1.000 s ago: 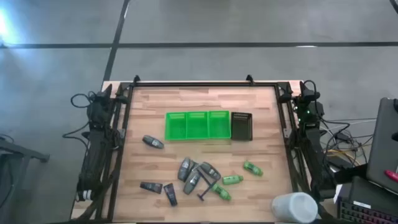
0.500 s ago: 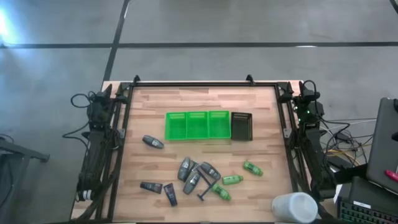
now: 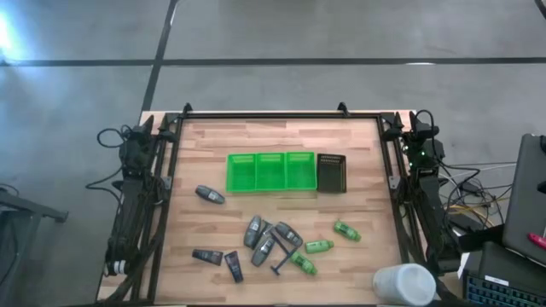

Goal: Pick & Place Travel size toiletries

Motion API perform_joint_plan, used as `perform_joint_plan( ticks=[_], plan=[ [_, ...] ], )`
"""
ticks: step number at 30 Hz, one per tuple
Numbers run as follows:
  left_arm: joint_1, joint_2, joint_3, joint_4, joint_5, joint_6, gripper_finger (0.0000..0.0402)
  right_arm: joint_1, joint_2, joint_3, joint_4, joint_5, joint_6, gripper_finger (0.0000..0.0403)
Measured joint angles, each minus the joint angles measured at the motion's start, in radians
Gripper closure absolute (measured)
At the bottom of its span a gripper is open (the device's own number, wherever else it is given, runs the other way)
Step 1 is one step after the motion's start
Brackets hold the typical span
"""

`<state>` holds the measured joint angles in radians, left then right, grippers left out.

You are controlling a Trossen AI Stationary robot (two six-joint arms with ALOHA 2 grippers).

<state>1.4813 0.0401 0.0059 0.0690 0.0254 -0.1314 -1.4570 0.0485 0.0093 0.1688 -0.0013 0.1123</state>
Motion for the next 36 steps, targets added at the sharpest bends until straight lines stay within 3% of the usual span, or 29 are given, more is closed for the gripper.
perform_joint_plan(
  ticks=[36],
  plan=[
    [0.0,0.0,0.0,0.0,0.0,0.0,0.0149,0.0,0.0,0.0,0.0,0.0,0.0,0.006]
  ],
)
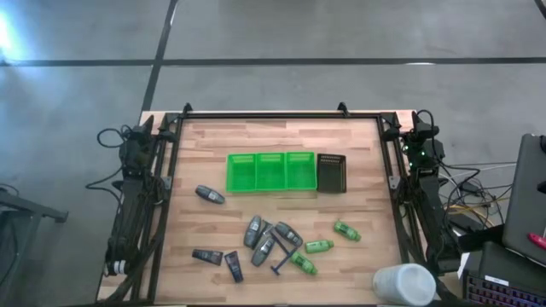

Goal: Pick & Place Travel size toiletries

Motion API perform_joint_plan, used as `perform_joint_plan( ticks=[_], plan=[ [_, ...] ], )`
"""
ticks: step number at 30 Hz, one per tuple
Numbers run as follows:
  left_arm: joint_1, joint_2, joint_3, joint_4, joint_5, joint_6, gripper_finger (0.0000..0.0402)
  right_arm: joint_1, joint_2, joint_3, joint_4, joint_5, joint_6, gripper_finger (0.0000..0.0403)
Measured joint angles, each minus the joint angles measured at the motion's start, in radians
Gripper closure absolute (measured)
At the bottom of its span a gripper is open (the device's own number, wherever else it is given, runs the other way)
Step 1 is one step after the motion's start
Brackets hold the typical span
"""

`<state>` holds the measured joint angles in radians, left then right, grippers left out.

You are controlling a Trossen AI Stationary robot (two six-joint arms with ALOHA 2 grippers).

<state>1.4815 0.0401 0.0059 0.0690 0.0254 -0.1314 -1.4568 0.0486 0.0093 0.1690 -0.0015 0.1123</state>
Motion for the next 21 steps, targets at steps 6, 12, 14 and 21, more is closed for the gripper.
perform_joint_plan(
  ticks=[6,12,14,21],
  plan=[
    [0.0,0.0,0.0,0.0,0.0,0.0,0.0149,0.0,0.0,0.0,0.0,0.0,0.0,0.0044],
    [0.0,0.0,0.0,0.0,0.0,0.0,0.0149,0.002,0.0,0.0,0.002,0.0,0.064,0.0046],
    [0.0,0.0,0.0,0.0,0.0,0.0,0.0149,0.002,0.0,0.0,0.003,-0.01,0.182,0.0052],
    [0.0,0.0,0.0,0.0,0.0,0.0,0.0149,0.006,0.0,0.0,0.001,-0.483,0.481,0.0074]
  ],
)
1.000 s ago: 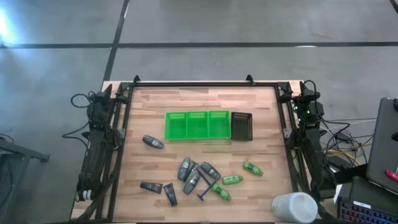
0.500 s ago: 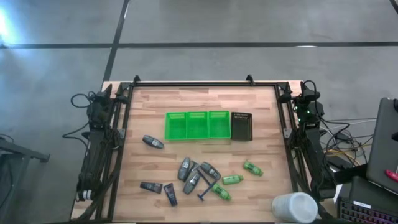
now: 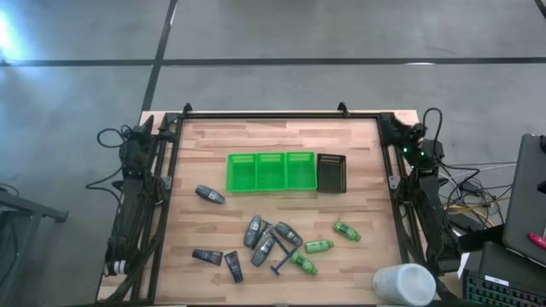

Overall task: Pick & Place Travel size toiletries
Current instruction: Put the shampoo into the black bin

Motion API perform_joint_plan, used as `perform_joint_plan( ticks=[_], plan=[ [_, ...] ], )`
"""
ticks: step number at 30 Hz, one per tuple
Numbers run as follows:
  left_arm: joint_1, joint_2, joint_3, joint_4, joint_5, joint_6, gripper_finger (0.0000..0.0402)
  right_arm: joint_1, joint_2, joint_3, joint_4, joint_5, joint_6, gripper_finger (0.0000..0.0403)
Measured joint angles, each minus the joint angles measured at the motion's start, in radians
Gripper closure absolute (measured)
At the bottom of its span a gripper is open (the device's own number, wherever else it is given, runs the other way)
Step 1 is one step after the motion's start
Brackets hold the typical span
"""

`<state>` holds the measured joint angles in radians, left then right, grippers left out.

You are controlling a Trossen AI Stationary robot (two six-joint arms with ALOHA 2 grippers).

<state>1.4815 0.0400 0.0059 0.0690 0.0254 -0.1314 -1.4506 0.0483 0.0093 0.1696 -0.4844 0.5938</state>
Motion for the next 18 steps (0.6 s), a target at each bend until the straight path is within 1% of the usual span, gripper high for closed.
perform_joint_plan(
  ticks=[3,4,6,8,11,15,18],
  plan=[
    [0.0,0.0,0.0,0.0,0.0,0.0,0.0149,0.0,0.0,0.0,0.0,-0.273,-0.021,0.0083],
    [0.0,0.0,0.0,0.0,0.0,0.0,0.0149,0.0,0.0,0.0,0.001,-0.342,-0.014,0.0086],
    [0.0,0.0,0.0,0.0,0.0,0.0,0.0149,0.001,0.0,0.0,0.002,-0.432,0.029,0.0092],
    [0.0,0.0,0.0,0.0,0.0,0.0,0.0149,0.001,0.0,0.0,0.002,-0.467,0.117,0.0098],
    [0.0,0.0,0.0,0.0,0.0,0.0,0.0149,0.001,0.0,0.0,0.002,-0.457,0.301,0.0107],
    [0.0,0.0,0.0,0.0,0.0,0.0,0.0149,0.001,0.0,0.0,0.029,-0.467,0.379,0.0118],
    [0.0,0.0,0.0,0.0,0.0,0.0,0.0149,0.007,0.0,0.0,0.166,-0.487,0.455,0.0125]
  ],
)
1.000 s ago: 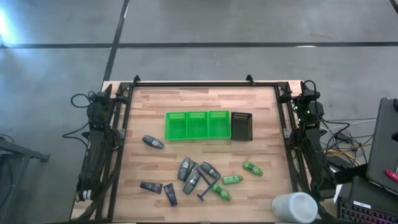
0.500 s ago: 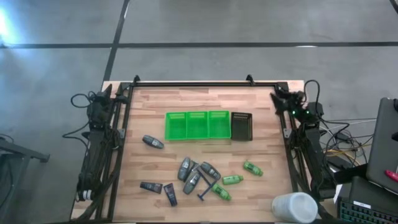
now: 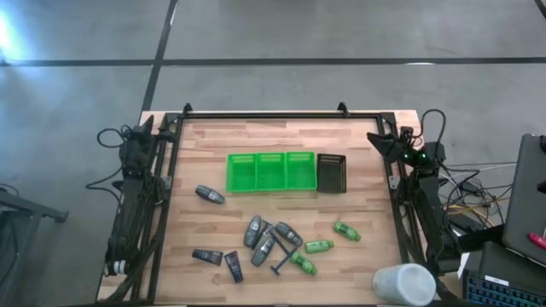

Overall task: Pick & Place Travel size toiletries
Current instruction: Put the shampoo into the black bin

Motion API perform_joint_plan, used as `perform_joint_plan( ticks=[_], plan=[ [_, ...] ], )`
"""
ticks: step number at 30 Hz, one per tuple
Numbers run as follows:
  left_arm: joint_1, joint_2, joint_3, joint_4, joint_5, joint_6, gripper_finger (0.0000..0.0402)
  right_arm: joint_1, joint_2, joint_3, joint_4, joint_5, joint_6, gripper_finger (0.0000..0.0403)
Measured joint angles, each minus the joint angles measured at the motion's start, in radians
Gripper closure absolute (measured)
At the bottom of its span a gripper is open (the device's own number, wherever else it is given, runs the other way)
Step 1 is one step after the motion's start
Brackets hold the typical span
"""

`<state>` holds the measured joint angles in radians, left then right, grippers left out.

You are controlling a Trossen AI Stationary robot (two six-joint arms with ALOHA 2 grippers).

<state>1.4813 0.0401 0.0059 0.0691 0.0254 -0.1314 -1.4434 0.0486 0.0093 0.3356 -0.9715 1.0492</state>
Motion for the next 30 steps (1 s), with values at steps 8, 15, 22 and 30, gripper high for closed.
perform_joint_plan(
  ticks=[8,15,22,30],
  plan=[
    [0.0,0.0,0.0,0.0,0.0,0.0,0.0149,0.045,0.0,0.001,0.327,0.031,0.077,0.0144],
    [0.0,0.0,0.0,0.0,0.0,0.0,0.0149,0.167,0.08,0.001,0.321,0.141,0.048,0.0161],
    [0.0,0.0,0.0,0.0,0.0,0.0,0.0149,0.368,0.314,0.138,0.307,0.35,-0.176,0.0172],
    [0.0,0.0,0.0,0.0,0.0,0.0,0.0149,0.629,0.594,0.371,-0.238,0.041,-0.388,0.0168]
  ],
)
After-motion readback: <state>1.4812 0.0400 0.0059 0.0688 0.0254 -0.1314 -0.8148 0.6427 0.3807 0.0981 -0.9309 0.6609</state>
